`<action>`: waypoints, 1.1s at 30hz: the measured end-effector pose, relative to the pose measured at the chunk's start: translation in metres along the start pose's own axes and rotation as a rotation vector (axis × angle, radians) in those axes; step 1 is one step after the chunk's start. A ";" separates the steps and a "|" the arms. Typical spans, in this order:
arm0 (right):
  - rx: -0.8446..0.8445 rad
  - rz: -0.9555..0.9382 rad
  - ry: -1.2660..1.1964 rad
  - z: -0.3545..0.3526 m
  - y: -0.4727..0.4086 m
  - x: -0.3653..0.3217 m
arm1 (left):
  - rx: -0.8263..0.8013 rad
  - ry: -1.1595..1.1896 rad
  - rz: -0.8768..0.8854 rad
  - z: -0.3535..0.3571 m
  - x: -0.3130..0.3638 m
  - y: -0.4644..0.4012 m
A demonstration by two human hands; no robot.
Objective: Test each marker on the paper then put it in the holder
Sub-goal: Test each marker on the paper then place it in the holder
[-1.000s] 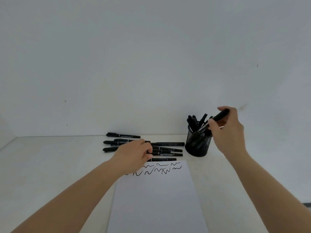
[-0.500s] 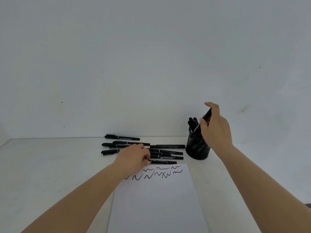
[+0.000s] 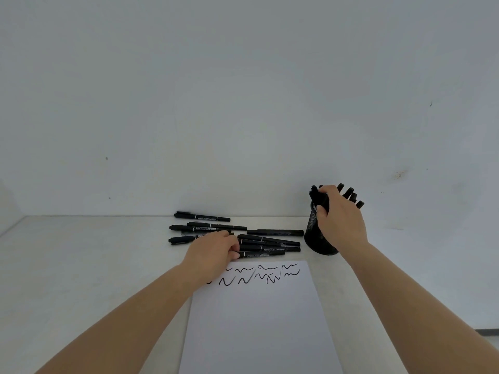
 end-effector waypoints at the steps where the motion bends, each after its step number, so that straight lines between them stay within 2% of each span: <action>1: -0.006 0.003 0.005 0.001 -0.001 0.001 | 0.006 0.000 -0.005 0.000 -0.001 0.000; 7: -0.006 -0.017 0.119 -0.002 0.003 -0.003 | -0.055 -0.003 -0.049 0.007 -0.007 0.002; 9: 0.074 -0.036 0.202 -0.013 0.009 -0.008 | -0.055 -0.027 -0.056 0.007 -0.008 0.002; 11: 0.209 -0.070 0.182 -0.030 0.020 -0.017 | -0.009 -0.051 -0.054 0.005 -0.008 0.005; 13: 0.369 -0.203 0.144 -0.046 0.037 -0.037 | 0.067 -0.029 -0.049 -0.004 -0.006 0.011; 15: 0.401 -0.361 0.100 -0.048 0.057 -0.057 | 0.149 0.059 -0.051 -0.018 -0.002 0.019; 17: 0.201 -0.340 -0.064 -0.032 0.068 -0.065 | 0.215 0.201 -0.082 -0.035 0.001 0.030; 20: -0.294 0.032 -0.493 0.017 0.093 -0.065 | 0.270 0.352 -0.082 -0.050 0.012 0.058; 22: -0.426 0.196 -0.700 0.039 0.116 -0.074 | 0.261 0.354 -0.018 -0.051 0.026 0.080; 25: -0.422 0.334 -0.933 0.050 0.142 -0.090 | 0.247 0.381 0.023 -0.053 0.035 0.105; 29: -0.358 0.415 -1.016 0.050 0.160 -0.100 | 0.142 0.392 0.010 -0.052 0.035 0.126; 33: -0.355 0.404 -1.072 0.051 0.168 -0.112 | -0.010 0.706 -0.110 -0.042 0.029 0.138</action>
Point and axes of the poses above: each hand's wrist, its own y-axis away from the middle knuckle, its own z-axis out of the palm, x = y × z, the point moved 8 cm from there along -y, towards the middle knuckle, and after that the axes turned 1 degree about z, right-handed, at the moved point
